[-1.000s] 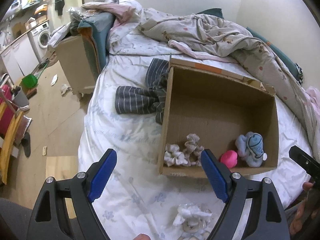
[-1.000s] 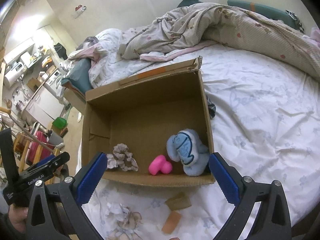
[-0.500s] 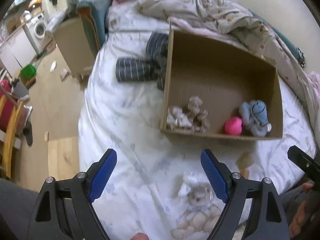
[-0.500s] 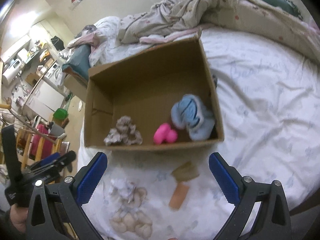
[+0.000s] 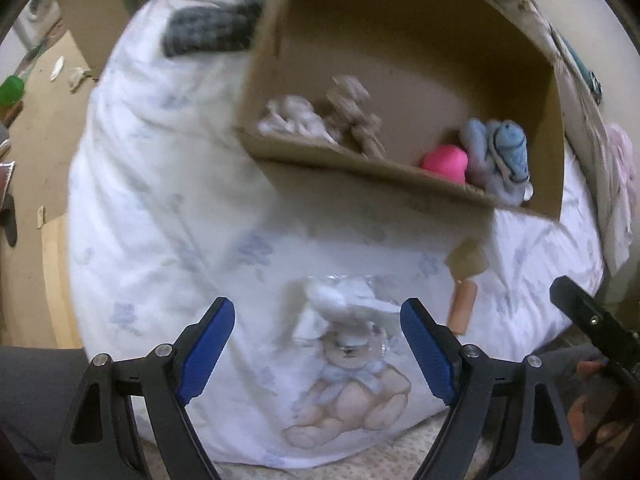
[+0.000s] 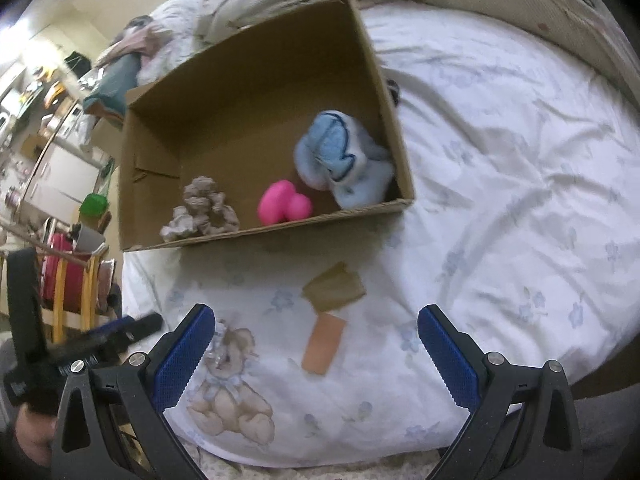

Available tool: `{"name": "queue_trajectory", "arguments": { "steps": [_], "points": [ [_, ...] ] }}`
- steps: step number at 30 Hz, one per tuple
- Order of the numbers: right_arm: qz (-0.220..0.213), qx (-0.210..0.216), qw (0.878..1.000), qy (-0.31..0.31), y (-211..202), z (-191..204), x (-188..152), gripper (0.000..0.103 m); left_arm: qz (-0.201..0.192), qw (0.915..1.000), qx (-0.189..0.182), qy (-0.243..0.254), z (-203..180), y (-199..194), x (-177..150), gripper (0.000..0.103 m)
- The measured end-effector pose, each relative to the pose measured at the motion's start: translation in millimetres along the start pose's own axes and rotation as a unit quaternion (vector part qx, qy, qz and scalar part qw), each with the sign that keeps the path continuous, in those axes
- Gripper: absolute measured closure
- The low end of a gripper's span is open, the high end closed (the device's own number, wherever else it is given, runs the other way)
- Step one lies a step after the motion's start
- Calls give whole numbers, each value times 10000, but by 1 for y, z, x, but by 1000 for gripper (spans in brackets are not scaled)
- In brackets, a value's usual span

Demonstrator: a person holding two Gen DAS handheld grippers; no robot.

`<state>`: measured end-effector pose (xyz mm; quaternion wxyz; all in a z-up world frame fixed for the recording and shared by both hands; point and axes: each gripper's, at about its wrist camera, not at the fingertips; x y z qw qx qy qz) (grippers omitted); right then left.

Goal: Organize soft objects
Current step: 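Withdraw both grippers from the box toward the white cloth and tan pouch, then grasp the white cloth with the left gripper while the right gripper grasps the orange foam cylinder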

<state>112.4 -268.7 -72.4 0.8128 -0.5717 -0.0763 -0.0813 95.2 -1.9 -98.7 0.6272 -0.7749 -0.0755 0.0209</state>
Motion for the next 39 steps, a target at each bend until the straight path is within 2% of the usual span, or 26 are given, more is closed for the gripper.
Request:
{"name": "queue_trajectory", "arguments": {
  "steps": [1,2,3,5,7,8,11,14,18,22,23,25,27,31,34,35,37,39],
  "points": [
    [24,3,10000,18,1,-1,0,0,100,9999,41,11,-3,8,1,21],
    [41,3,10000,27,2,-1,0,0,184,9998,66,-10,-3,14,2,29],
    [55,-1,10000,24,2,-2,0,0,272,9996,65,-55,-3,20,3,43],
    [75,-5,10000,11,2,-1,0,0,464,9988,-73,-136,-1,30,5,58],
    [99,-9,9999,9,4,-1,0,0,557,9981,-220,-140,-2,34,6,67],
    [114,0,9999,13,4,-1,1,0,549,9980,-288,-113,-4,34,7,78],
    [149,20,9999,13,6,0,2,0,351,9990,-262,-85,-3,27,7,83],
    [196,52,9998,16,9,1,2,0,154,9985,-506,-165,1,7,8,83],
    [380,279,9987,207,14,-6,3,0,-272,9987,-395,-145,7,-24,3,83],
    [760,506,9949,417,29,-12,2,0,-448,9983,-296,-209,16,-37,5,83],
    [864,528,9940,414,34,-11,1,5,-450,9983,-278,-233,18,-37,6,83],
    [1114,523,9917,362,46,-8,0,30,-418,9986,-223,-251,20,-35,6,83],
    [1322,446,9898,278,58,-3,-2,42,-385,9987,-200,-278,25,-34,5,83],
    [1572,165,9874,21,78,9,-5,58,-359,9987,-157,-325,30,-31,4,83],
    [1728,-121,9847,-203,92,17,-8,61,-350,9989,-116,-301,28,-28,6,83],
    [1747,-241,9839,-281,94,22,-9,64,-352,9989,-118,-298,28,-28,7,83],
    [1729,-439,9832,-396,98,24,-10,78,-367,9989,-101,-289,27,-28,7,83],
    [1695,-459,9836,-412,97,24,-10,83,-377,9989,-80,-274,25,-27,7,83]
  ]
}}
Point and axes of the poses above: each gripper's, at about its wrist camera, not at the fingertips, and y roughly the way its jaws point, z to its left, x to its top, and after that the axes turned 5 degrees about z, right-handed
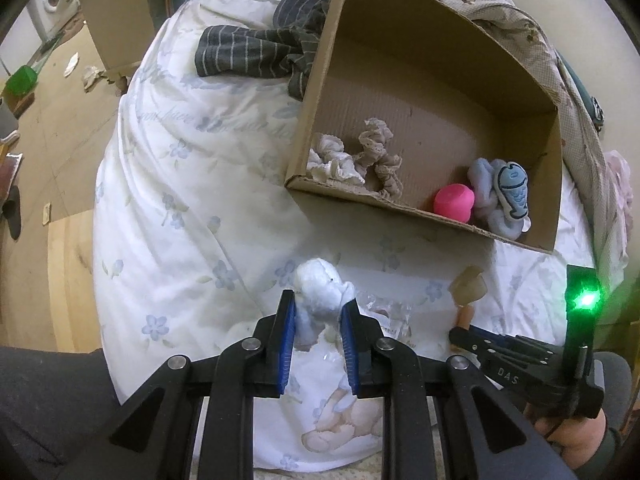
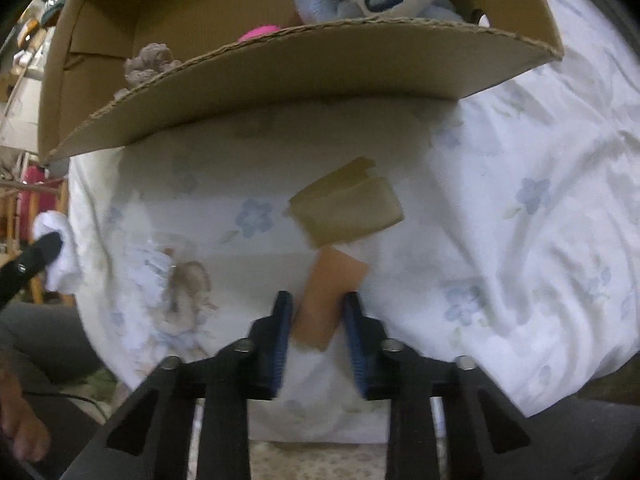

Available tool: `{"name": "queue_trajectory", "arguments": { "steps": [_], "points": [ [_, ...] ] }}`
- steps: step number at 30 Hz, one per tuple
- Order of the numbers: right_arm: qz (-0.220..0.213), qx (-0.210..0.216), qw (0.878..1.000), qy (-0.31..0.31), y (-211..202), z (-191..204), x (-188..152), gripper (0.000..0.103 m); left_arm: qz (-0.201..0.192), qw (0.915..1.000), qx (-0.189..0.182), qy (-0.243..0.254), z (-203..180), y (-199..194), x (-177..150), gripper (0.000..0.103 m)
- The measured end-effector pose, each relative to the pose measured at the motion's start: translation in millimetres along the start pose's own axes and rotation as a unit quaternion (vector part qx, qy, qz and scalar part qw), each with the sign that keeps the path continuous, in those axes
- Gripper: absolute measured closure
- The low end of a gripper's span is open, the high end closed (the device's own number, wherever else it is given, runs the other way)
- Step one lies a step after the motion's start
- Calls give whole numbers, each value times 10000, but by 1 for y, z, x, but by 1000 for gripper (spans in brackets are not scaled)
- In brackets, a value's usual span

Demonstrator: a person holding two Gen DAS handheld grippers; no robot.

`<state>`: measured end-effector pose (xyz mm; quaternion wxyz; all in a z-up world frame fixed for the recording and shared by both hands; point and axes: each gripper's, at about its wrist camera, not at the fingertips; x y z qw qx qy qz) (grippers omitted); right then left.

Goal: Organize soft objects
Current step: 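Grasp the white cloth with the left gripper while the right gripper grasps the orange foam cylinder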

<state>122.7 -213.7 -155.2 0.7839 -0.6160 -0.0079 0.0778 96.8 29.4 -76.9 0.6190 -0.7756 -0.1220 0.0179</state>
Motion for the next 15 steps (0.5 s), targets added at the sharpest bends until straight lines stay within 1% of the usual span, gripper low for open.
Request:
{"name": "queue_trajectory", "arguments": {
  "steps": [2,3,8,10,15],
  "points": [
    [-40,26,10000,-46,-3,1,-1,92,-6,10000,7,12,-1,0,0,83],
    [-104,34,9999,-75,-6,1,-4,94,-21,10000,12,18,-2,0,0,83],
    [-381,251,9988,-182,-25,6,-14,96,-149,9998,75,90,-2,-1,-3,83],
    [-529,394,9975,-273,-34,7,-26,96,-203,9996,136,145,-3,-3,-5,83],
    [-1012,851,9905,-368,-62,9,-33,96,-373,9992,157,31,2,-10,-4,83]
  ]
}}
Point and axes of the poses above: each gripper's, at about its wrist camera, not at the fingertips, and y roughly the way its jaws point, z to its left, x to its top, and after that the axes turned 5 degrees about z, right-handed
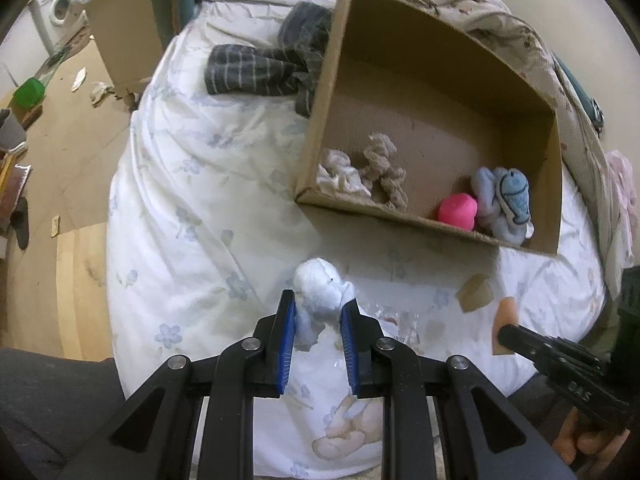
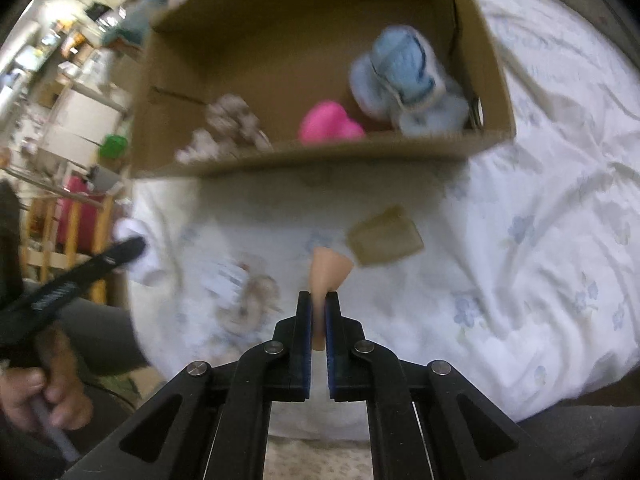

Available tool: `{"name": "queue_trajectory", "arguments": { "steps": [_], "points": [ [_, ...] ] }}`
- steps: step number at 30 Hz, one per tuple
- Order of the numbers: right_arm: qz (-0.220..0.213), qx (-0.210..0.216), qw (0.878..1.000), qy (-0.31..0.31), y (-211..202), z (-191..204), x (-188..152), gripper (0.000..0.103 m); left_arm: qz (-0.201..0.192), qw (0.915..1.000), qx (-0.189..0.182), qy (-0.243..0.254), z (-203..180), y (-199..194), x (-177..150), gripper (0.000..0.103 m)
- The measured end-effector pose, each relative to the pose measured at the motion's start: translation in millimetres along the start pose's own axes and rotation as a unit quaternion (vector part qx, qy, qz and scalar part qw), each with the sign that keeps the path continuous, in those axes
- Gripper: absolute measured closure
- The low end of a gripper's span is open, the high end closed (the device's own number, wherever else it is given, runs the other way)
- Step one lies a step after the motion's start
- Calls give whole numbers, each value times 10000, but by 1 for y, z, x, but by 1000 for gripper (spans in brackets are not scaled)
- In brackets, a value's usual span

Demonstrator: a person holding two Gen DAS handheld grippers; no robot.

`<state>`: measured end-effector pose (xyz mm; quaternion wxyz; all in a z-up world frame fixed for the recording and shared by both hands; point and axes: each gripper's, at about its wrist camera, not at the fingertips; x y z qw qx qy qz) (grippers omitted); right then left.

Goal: Organize soft objects
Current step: 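Grasp the white cloth with the left gripper while the right gripper grasps the orange foam cylinder, then carry the white cloth and orange cylinder with both grippers over the box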

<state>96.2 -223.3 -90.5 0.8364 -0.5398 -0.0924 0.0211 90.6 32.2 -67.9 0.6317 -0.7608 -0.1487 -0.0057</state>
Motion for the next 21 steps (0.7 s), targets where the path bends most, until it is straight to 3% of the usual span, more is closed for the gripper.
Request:
{"name": "queue_trajectory", "arguments": {
  "steps": [21],
  "points": [
    [-633,444,9968,-197,-38,6,3,96,-319,9993,121,116,-5,-14,-3,83]
  ]
}}
Point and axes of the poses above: each gripper's, at about its wrist camera, not at the fingertips, and y roughly the way its jaws point, z to its left, x to its top, and after that the axes turned 5 degrees about z, right-handed
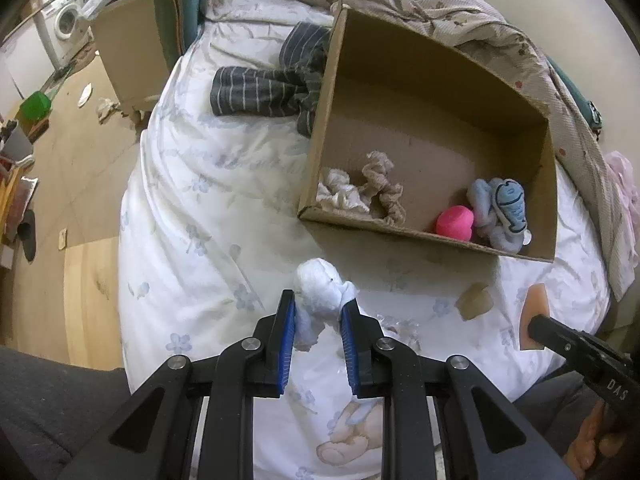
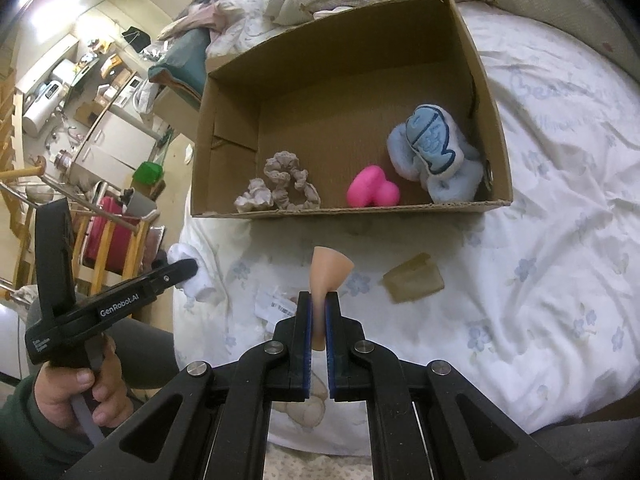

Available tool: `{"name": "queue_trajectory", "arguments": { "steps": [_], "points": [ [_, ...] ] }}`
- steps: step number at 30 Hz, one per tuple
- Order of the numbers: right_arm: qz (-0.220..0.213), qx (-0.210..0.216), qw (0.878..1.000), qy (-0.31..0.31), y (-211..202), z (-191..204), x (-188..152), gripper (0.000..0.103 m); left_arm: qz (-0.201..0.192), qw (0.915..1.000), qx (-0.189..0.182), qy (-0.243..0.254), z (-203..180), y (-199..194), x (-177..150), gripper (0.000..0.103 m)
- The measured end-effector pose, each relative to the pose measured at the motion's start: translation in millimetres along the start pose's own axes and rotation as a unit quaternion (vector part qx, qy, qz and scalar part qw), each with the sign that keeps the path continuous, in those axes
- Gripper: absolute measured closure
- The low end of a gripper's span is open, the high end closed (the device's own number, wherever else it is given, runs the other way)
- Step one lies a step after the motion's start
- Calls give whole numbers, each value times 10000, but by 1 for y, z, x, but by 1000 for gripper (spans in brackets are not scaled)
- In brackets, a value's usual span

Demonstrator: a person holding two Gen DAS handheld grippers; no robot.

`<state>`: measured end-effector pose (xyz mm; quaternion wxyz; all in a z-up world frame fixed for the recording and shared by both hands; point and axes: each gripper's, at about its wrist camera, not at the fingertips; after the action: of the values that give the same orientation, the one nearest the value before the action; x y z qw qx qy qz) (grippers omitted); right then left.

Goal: Organize soft objects
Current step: 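Carry the white cloth and orange cylinder with both grippers over the box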

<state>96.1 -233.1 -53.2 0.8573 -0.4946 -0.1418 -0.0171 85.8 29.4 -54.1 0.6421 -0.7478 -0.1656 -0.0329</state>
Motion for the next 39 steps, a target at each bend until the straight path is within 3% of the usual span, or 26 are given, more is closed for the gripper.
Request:
{"name": "queue_trajectory", "arguments": {
  "steps": [5,11,20,28,31,35,39],
  "points": [
    [-209,118,9997,-35,-12,5,6,96,-118,9999,-43,22,-4,-13,3,83],
    [-488,197,9986,10,-34,13,16,96,-801,9964,-218,153,-16,-58,17,83],
    [-991,347,9944,-129,-66,15,54,96,-1028,9934,-287,410,-31,-81,57,83],
    [-1259,195,9916,-201,-66,4,91,96,-984,9924,-227,705,-55,-61,87,83],
    [-1032,164,9945,49,-51,-7,100,96,-938,9925,-214,756,-61,-49,96,83],
    [-1044,339,9938,176,-35,-15,104,96,-785,9938,-299,734,-64,-26,101,83],
    [-832,380,9951,367,-13,-25,103,96,-467,9943,-587,764,-62,3,99,83]
  ]
}}
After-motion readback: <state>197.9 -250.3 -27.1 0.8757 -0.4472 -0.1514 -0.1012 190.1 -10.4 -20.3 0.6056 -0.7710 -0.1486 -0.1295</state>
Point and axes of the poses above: each gripper's, at about its wrist camera, not at the fingertips, and y roughly the way its jaws point, z to its left, x to its top, and after that the axes turned 5 degrees about z, right-handed
